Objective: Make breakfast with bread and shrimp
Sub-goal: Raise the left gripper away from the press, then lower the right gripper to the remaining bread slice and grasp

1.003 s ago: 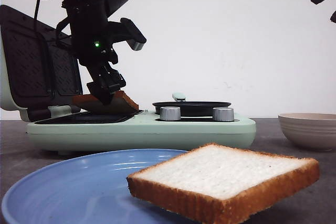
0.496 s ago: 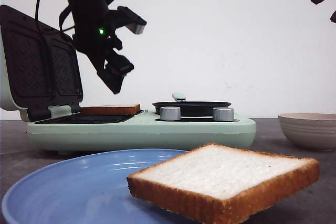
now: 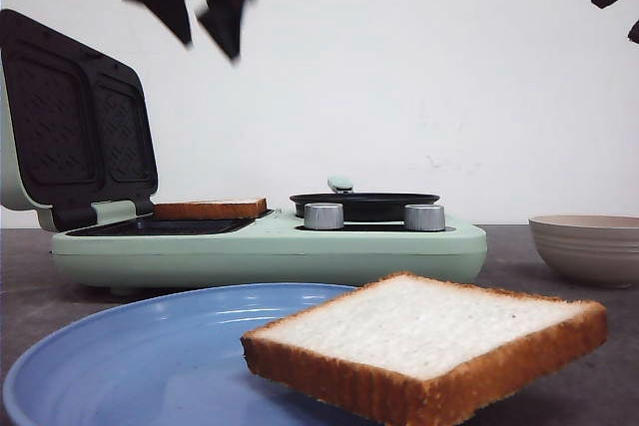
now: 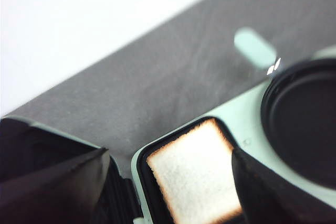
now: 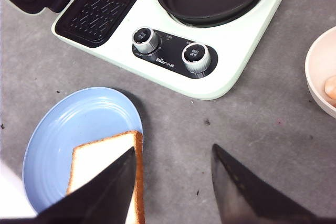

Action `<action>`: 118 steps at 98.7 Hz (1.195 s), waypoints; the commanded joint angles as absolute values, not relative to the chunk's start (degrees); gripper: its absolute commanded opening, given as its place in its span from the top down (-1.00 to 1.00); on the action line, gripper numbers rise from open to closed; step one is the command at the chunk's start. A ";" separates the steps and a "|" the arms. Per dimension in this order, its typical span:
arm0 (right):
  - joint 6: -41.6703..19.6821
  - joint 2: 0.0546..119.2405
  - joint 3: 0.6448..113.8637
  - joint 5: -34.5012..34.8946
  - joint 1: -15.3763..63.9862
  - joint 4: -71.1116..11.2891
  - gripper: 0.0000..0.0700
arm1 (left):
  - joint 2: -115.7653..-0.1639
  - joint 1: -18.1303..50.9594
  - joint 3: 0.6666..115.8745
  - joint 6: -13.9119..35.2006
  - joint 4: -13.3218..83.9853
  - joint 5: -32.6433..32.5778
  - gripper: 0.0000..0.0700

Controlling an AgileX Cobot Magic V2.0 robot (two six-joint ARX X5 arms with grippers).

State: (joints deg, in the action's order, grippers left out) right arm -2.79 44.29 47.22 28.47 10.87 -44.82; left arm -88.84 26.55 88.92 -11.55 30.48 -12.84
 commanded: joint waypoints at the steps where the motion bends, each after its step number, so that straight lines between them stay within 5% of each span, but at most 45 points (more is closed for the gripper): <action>1: -2.13 44.47 47.88 28.49 11.18 -44.60 0.22 | -87.42 26.20 90.48 -7.55 32.80 -11.84 -0.21; 31: -2.17 44.47 47.88 28.49 11.18 -44.62 0.22 | -75.02 22.61 85.78 -0.89 36.36 -6.35 -0.21; 46: -2.33 44.47 47.88 28.49 11.18 -44.64 0.22 | -62.04 22.61 71.26 2.13 26.92 -6.11 -0.23; 72: -4.91 44.51 45.54 29.89 11.18 -43.94 0.22 | -46.85 22.61 55.37 5.10 26.13 -5.93 -0.23; 93: -16.08 44.53 34.61 40.42 11.18 -33.34 0.22 | -37.85 22.63 49.25 7.18 26.35 -5.93 -0.23; 118: -28.73 44.53 23.35 44.45 11.18 -23.09 0.03 | -34.74 22.63 48.45 7.16 32.58 -4.86 -0.23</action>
